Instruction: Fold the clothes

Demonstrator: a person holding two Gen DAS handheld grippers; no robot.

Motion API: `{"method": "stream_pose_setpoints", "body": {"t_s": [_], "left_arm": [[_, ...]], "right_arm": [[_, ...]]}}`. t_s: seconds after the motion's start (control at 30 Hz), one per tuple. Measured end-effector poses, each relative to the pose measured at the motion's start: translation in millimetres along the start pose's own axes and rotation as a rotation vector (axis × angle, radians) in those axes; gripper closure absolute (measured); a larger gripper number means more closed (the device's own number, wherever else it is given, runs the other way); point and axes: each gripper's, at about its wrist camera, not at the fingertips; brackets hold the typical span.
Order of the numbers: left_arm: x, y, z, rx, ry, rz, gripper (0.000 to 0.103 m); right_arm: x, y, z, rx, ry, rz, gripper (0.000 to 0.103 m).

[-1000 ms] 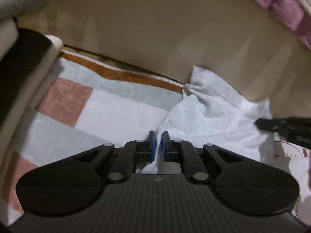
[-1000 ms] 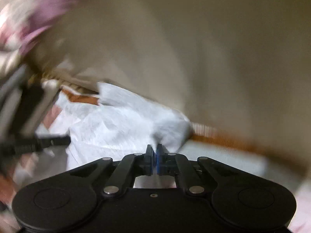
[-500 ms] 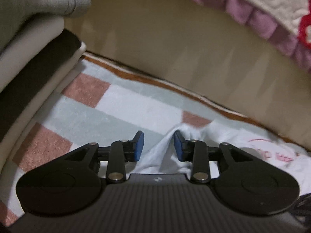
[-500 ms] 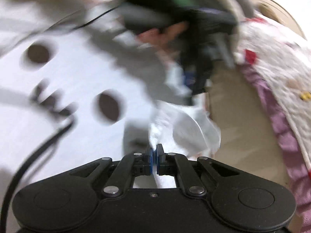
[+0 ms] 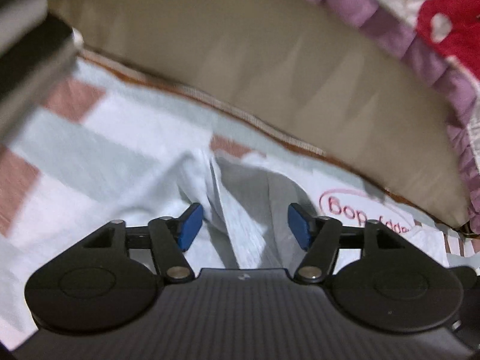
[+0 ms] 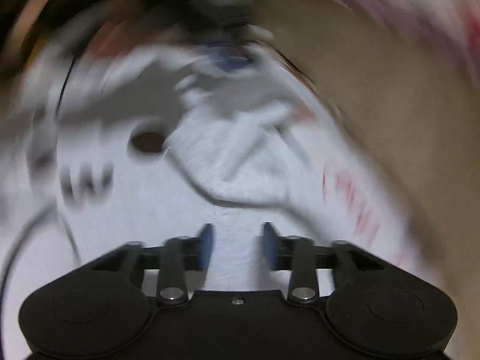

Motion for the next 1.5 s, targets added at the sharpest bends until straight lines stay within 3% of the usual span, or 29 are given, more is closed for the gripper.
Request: {"method": "stream_pose_setpoints", "body": {"t_s": [0.07,0.1,0.13,0.17,0.3,0.43,0.57,0.6,0.67,0.73,0.83,0.87,0.93,1.1,1.17,1.33,1.37,1.43,1.47,1.5], "left_arm": [[-16,-6,4,-0.05,0.031,-0.037,0.047],[-16,-15,6,-0.098,0.028,-0.059,0.073],[-15,-23,9,-0.146,0.024,-0.08,0.088],[-15,-31,11,-0.194,0.019,-0.101,0.092],[33,-27,13,0.029,-0.141,-0.029,0.096],[64,-25,52,0.168,-0.216,0.006,0.096],[46,-22,82,0.138,-0.118,-0.199,0.081],[45,-24,85,0.107,-0.123,-0.206,0.076],[49,-28,80,0.093,-0.098,-0.188,0.064],[56,-28,72,0.125,-0.102,-0.115,0.062],[73,-30,65,0.12,-0.207,-0.007,0.055],[75,-31,66,0.089,-0.258,-0.009,0.05],[69,-38,67,0.006,-0.255,-0.064,0.045],[38,-66,82,-0.288,-0.107,-0.252,0.045],[27,-80,87,-0.422,-0.112,-0.355,0.045],[23,-85,92,-0.515,-0.098,-0.359,0.046],[22,-86,93,-0.534,-0.096,-0.359,0.048],[20,-88,95,-0.57,-0.09,-0.36,0.076],[20,-89,96,-0.588,-0.087,-0.36,0.097],[19,-90,97,-0.606,-0.084,-0.36,0.102]], "right_arm": [[-9,-20,0,-0.263,0.064,-0.064,0.051],[-13,-30,0,-0.394,0.096,-0.096,0.048],[-17,-40,0,-0.526,0.128,-0.129,0.046],[-22,-50,0,-0.657,0.16,-0.161,0.042],[-39,-88,-1,-1.156,0.281,-0.283,0.041],[-55,-89,-6,-1.209,0.282,-0.3,0.041],[-70,-92,-12,-1.259,0.281,-0.313,0.041],[-70,-96,-12,-1.26,0.267,-0.301,0.041],[-66,-103,-10,-1.241,0.234,-0.257,0.041],[-67,-111,-12,-1.203,0.212,-0.222,0.041],[-70,-120,-7,-1.204,0.222,-0.245,0.041],[-68,-122,-3,-1.216,0.231,-0.264,0.041],[-66,-123,2,-1.229,0.256,-0.305,0.041],[-60,-113,9,-1.176,0.315,-0.374,0.041],[-58,-108,13,-1.183,0.322,-0.387,0.041],[-54,-104,18,-1.185,0.332,-0.39,0.042],[-52,-102,18,-1.174,0.331,-0.382,0.042],[-48,-100,18,-1.152,0.33,-0.366,0.042],[-46,-99,18,-1.141,0.329,-0.358,0.042],[-44,-97,18,-1.131,0.328,-0.35,0.042]]}}
Point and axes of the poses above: each gripper's, at about its wrist camera, not at the fingertips, and x roughly against the way its jaws point, y to its left, z to its underside, and after that the axes turned 13 degrees about z, right-handed
